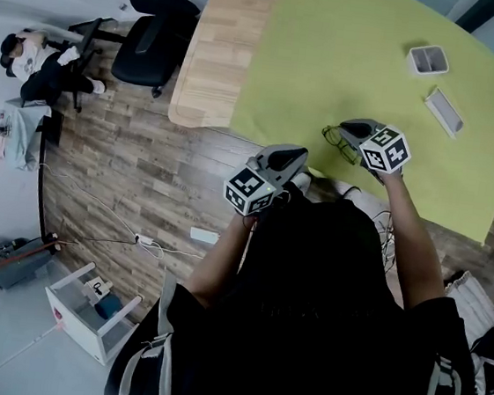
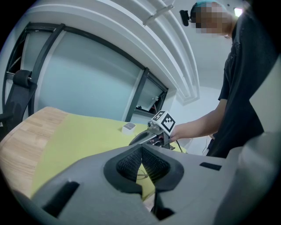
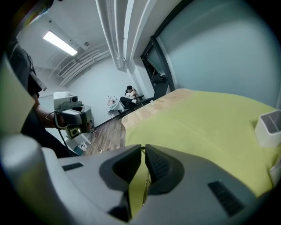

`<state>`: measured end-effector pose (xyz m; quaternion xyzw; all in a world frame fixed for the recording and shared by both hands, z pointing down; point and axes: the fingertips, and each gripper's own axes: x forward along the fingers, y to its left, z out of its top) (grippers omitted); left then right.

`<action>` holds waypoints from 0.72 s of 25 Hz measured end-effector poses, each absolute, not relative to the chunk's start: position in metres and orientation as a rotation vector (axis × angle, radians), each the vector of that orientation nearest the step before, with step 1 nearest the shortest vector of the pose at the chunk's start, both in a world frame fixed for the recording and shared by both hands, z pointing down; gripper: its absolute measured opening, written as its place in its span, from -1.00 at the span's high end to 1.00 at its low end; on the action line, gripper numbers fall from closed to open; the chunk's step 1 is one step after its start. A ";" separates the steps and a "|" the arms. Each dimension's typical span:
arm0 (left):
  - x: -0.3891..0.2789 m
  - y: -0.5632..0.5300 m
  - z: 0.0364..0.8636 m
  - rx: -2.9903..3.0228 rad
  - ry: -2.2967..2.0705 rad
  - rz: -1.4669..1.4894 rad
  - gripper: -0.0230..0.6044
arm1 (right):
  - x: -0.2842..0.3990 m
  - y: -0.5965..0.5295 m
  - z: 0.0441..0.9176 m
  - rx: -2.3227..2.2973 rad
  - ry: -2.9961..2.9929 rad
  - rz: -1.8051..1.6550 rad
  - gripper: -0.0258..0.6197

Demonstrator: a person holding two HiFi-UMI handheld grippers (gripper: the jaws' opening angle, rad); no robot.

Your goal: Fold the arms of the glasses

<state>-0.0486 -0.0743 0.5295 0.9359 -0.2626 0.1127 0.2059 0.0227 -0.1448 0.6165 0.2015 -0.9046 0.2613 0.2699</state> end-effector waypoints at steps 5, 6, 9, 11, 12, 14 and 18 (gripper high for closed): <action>-0.047 -0.071 0.530 2.614 -0.715 0.320 0.87 | 0.031 -0.127 0.618 0.507 -2.429 0.706 0.78; -0.046 -0.070 0.531 2.613 -0.711 0.322 0.87 | 0.033 -0.123 0.619 0.501 -2.424 0.705 0.78; -0.045 -0.067 0.532 2.610 -0.702 0.331 0.87 | 0.042 -0.112 0.625 0.495 -2.403 0.707 0.78; -0.044 -0.066 0.533 2.610 -0.696 0.335 0.87 | 0.049 -0.105 0.630 0.505 -2.379 0.718 0.78; -0.042 -0.065 0.533 2.611 -0.693 0.337 0.87 | 0.052 -0.103 0.634 0.511 -2.366 0.725 0.78; -0.040 -0.065 0.534 2.612 -0.690 0.342 0.87 | 0.057 -0.099 0.639 0.520 -2.351 0.739 0.78; -0.036 -0.060 0.537 2.608 -0.681 0.359 0.87 | 0.066 -0.089 0.649 0.527 -2.326 0.757 0.78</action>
